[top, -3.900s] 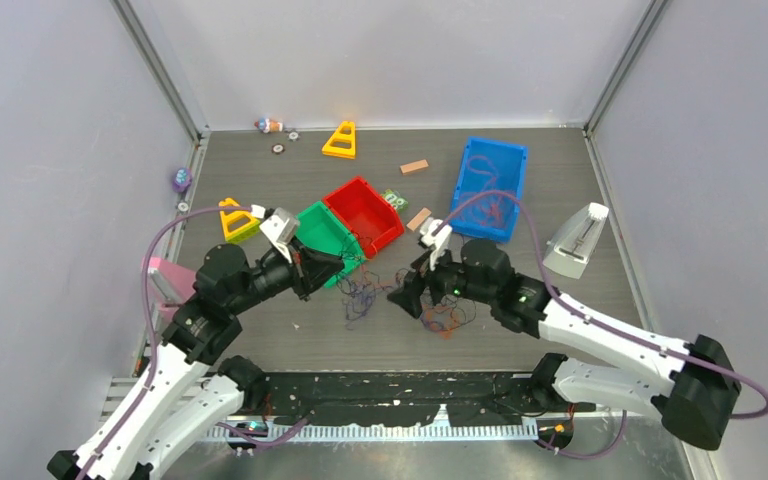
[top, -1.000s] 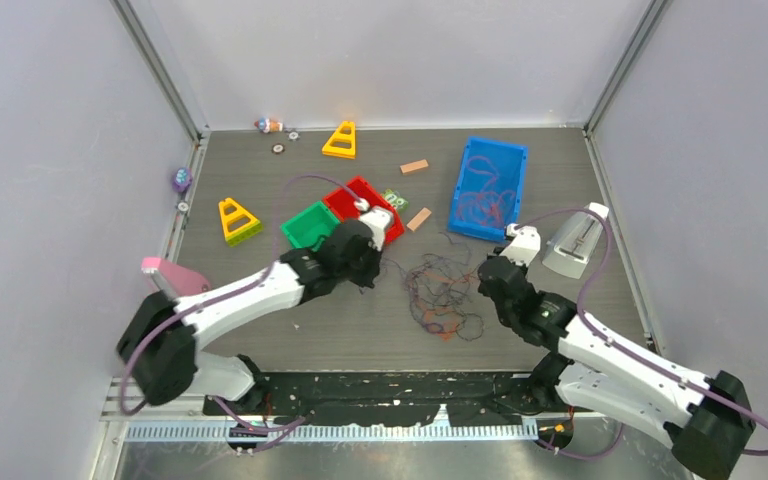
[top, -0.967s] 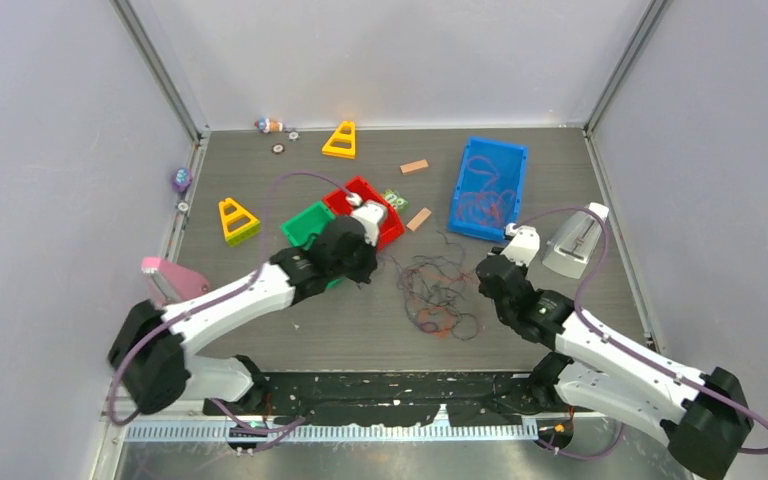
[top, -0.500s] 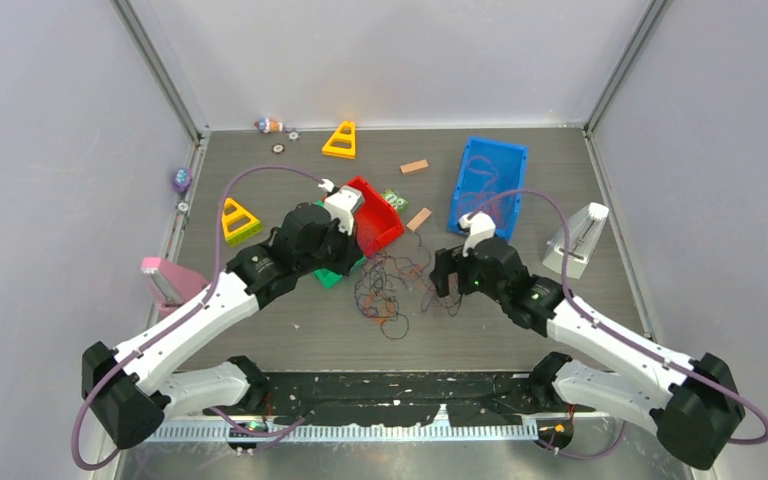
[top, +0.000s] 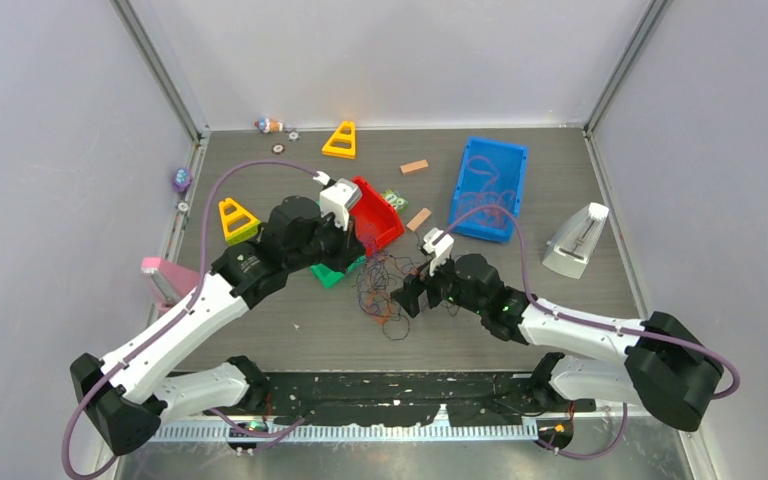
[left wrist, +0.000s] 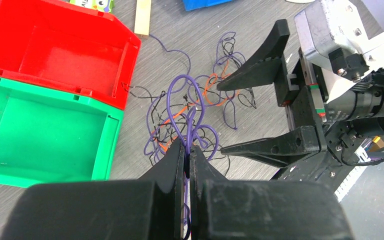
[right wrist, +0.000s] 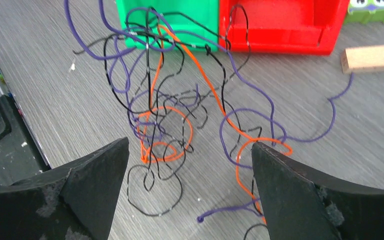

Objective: Untangle the cables

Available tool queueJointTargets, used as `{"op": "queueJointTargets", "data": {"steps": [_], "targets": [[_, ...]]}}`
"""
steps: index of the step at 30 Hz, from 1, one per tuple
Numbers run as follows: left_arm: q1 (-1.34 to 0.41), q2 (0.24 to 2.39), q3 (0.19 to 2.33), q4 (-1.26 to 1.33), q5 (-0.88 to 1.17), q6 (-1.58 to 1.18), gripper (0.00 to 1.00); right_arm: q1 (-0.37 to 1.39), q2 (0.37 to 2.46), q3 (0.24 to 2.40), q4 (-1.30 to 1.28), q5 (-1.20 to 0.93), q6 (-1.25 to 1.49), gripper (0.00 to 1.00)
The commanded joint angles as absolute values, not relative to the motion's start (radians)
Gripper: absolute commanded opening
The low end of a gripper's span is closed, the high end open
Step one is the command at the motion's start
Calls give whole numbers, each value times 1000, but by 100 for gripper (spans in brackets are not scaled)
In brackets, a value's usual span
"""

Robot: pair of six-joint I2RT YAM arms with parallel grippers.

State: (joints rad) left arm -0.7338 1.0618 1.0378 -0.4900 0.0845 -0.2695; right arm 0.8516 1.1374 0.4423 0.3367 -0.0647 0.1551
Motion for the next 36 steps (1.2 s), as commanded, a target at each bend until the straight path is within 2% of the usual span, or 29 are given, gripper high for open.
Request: {"op": "queueJointTargets", "data": {"steps": [1,11,17,22,29,32,35,36], "targets": [[-729,1034,1094,-488,133,-245,0,856,1175,452,582,-114,115,98],[-729,1028,1122,-492,169,-244,0,870,1288,563,699,-161,72,97],[-729,1038,1131,-499,179,-244,0,874,1184,558,573,-120,11,97],[-729,1035,1125,-488,206,-251,0,874,1109,539,563,-154,6,97],[-729,1023,1144,-496,250,-271,0,875,1275,650,659,-200,-12,98],[-729,1007,1157,-478,267,-297,0,876,1348,654,785,-172,41,100],[-726,993,1181,-448,285,-319,0,875,1438,654,831,-91,133,93],[-722,988,1193,-438,289,-322,0,874,1453,653,814,-34,156,87]]}}
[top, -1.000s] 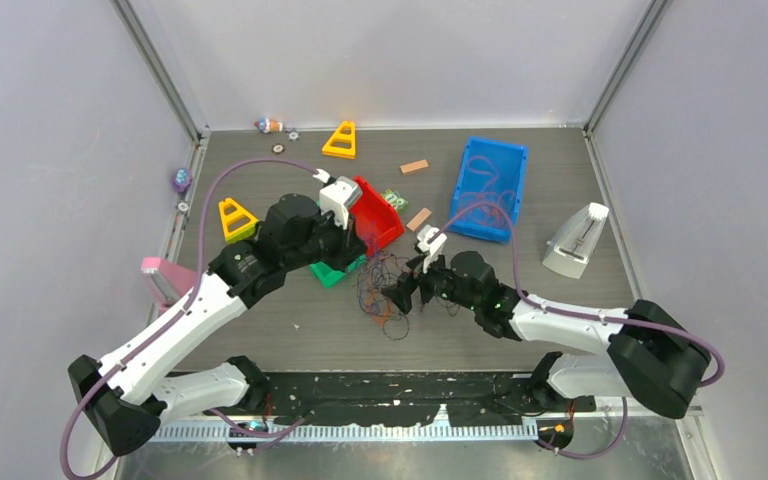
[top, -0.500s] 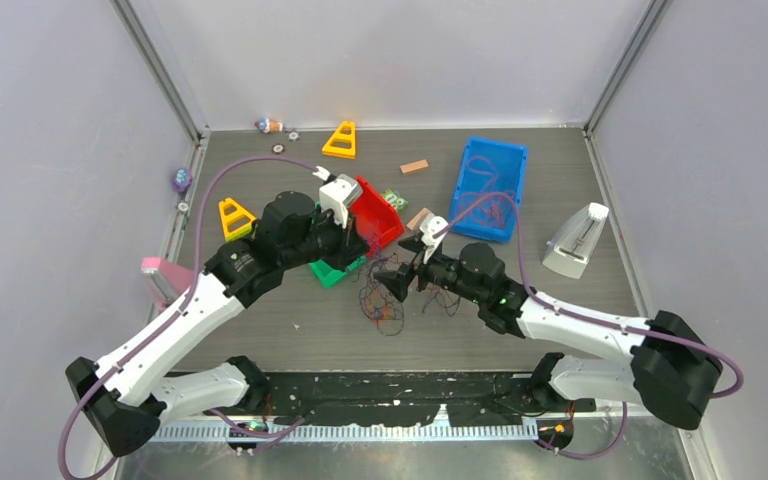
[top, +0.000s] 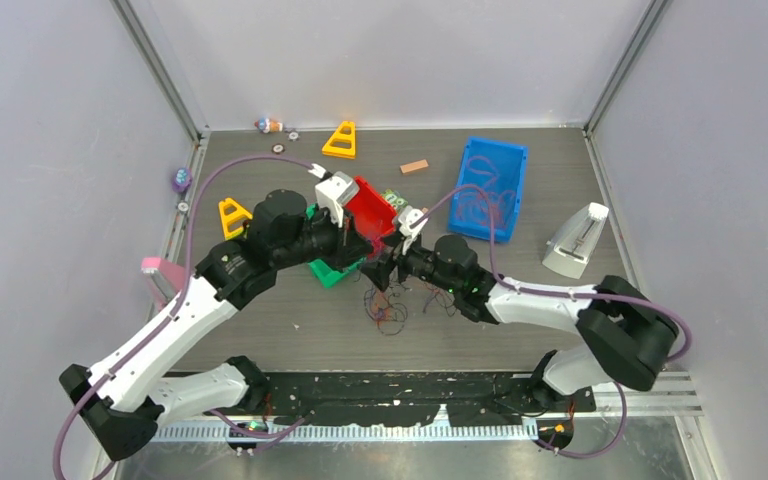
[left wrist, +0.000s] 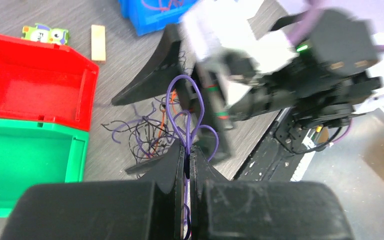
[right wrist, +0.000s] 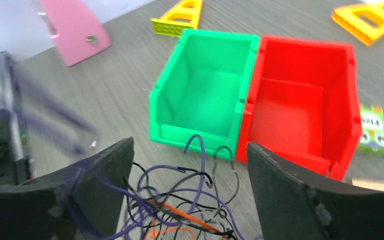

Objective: Untangle the cables

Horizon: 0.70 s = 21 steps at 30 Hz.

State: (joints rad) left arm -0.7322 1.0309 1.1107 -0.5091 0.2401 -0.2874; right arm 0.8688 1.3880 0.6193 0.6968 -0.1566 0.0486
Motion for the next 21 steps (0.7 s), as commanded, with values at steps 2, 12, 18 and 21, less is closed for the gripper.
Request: {"op": "queueJointTargets", "data": {"steps": [2,12,18,21], "targets": [[-703,968,1196,-395,306,-323,0,874,1477,635,756,129,255,75],[-476,906,1280,-423,270,-365,0,868,1319,430,345,481,609,34],[-365,869,1181,-432,190,-395,0,833,1110,433,-101,723,825,17],[-348,877,1130,-418,184,-414,0,798,1024,445,-277,786,903,16]]}}
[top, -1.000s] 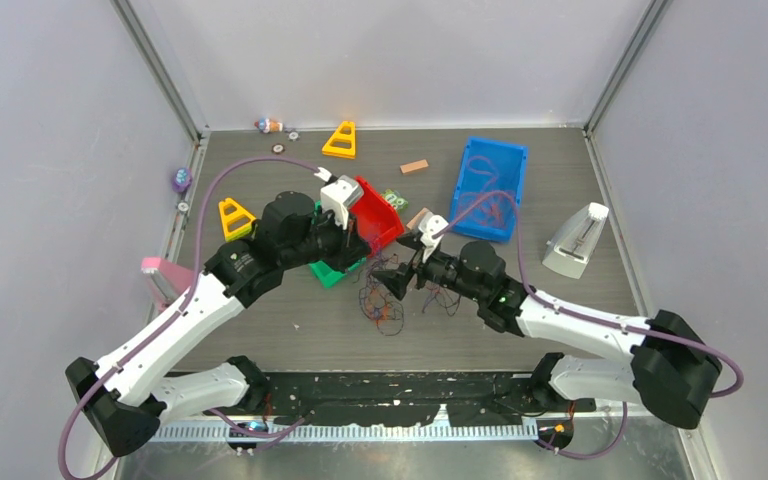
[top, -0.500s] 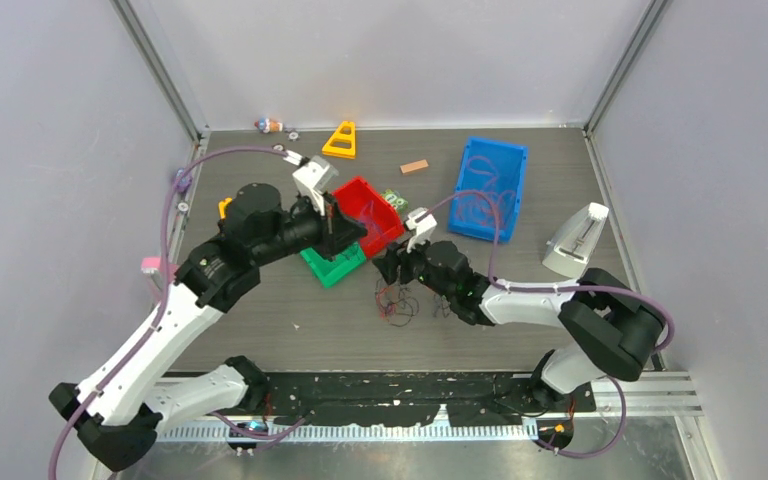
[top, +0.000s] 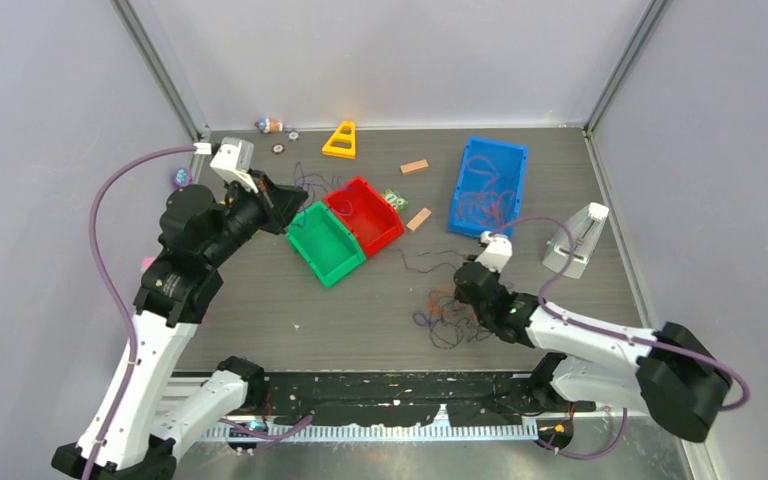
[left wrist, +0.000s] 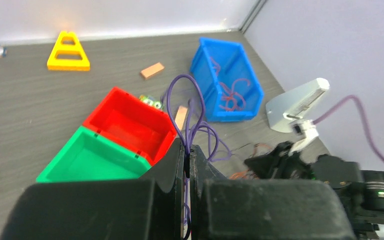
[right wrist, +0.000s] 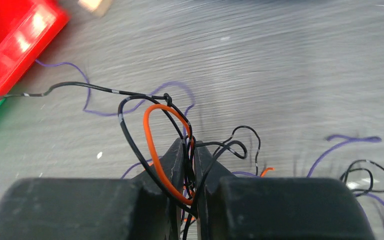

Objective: Untangle the cables

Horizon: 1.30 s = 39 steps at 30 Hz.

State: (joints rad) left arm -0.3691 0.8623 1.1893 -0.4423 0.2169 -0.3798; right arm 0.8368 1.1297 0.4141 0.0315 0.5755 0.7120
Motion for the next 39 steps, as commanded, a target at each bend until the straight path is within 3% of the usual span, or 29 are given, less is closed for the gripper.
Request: {"op": "queueJointTargets", "data": {"steps": [1,13,25,39], "targets": [[-347,881,1113,-409,179,-417,0,777,985,446,-291,796,908,16],[-342,1000,1062,-389,137,-435,0,730,866,449,-297,802,780,14],[-342,1126,1038,-458,-165,-483,0,730,854,441,-255,778,744,13],[-342,1385,1033,-447,-198,-493,0,730,831,435,-256,766,746,13]]}}
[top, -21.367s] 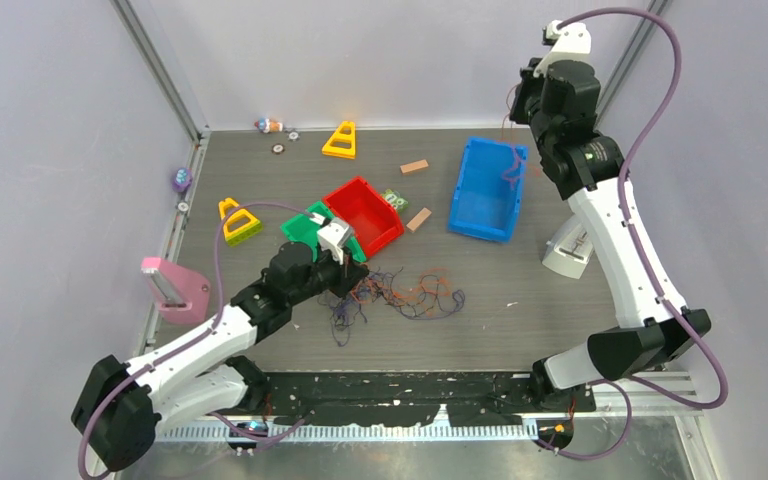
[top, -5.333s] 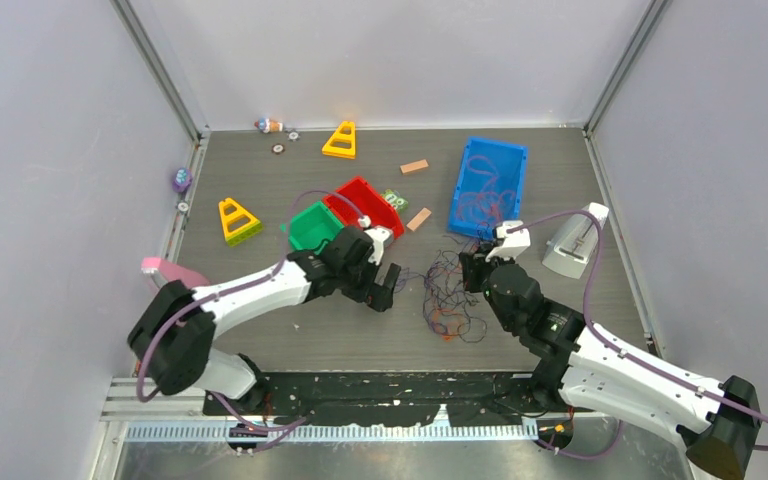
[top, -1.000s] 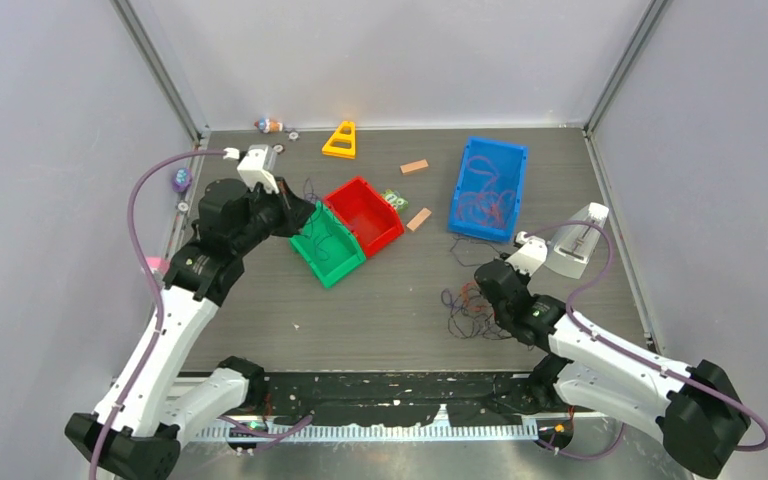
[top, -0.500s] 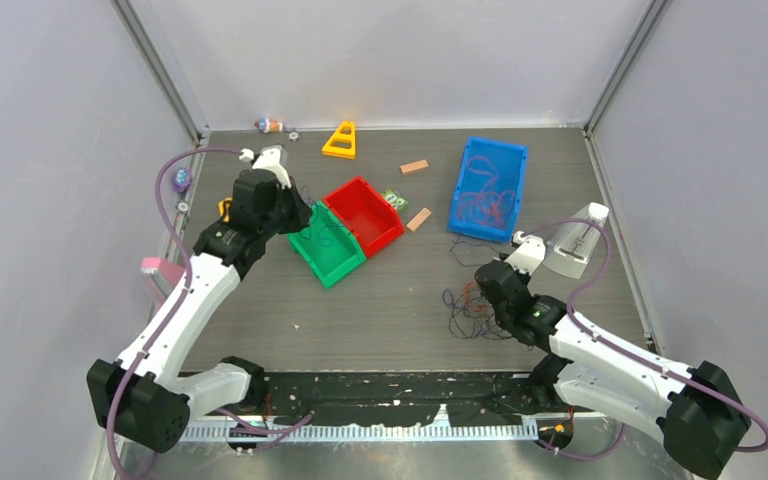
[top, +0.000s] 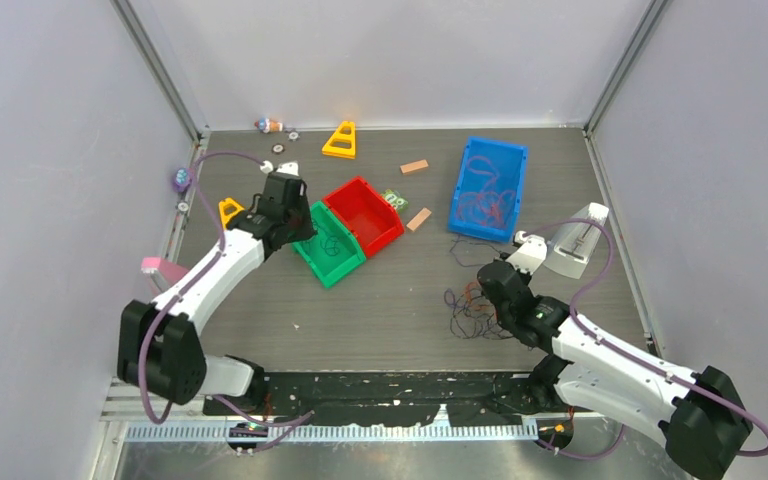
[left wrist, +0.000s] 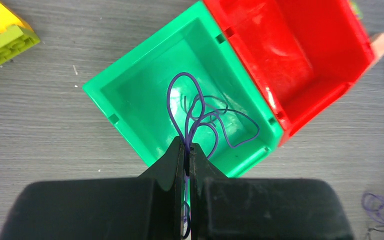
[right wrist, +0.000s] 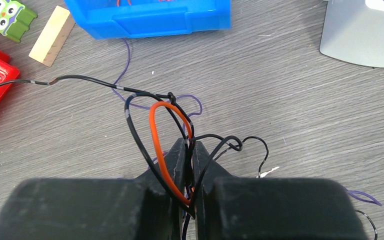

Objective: Untangle the cables

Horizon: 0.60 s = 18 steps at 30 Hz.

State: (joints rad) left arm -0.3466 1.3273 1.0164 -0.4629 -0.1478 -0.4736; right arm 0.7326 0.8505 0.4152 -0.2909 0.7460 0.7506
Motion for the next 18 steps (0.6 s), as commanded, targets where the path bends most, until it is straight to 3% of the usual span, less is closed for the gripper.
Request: {"op": "queueJointTargets", "data": {"steps": [1,5,8,15,18], "targets": [[-342,1415,1047,-456,-199,-493,0,730,828,436,-256,766,741,13],[-342,1505,1109,-484,-181,-500,2,729,828,440,-255,760,737,13],[-342,1525,1110,-442,-129,-493,17,730,837,434,-210,706,679,13],[-342,1519,1101,-384,-49,-485,38,730,899,412,-78,470,603,14],[-342,1464,1057,-329,-5,-463,55,730,921,403,7,296,533,16]]}}
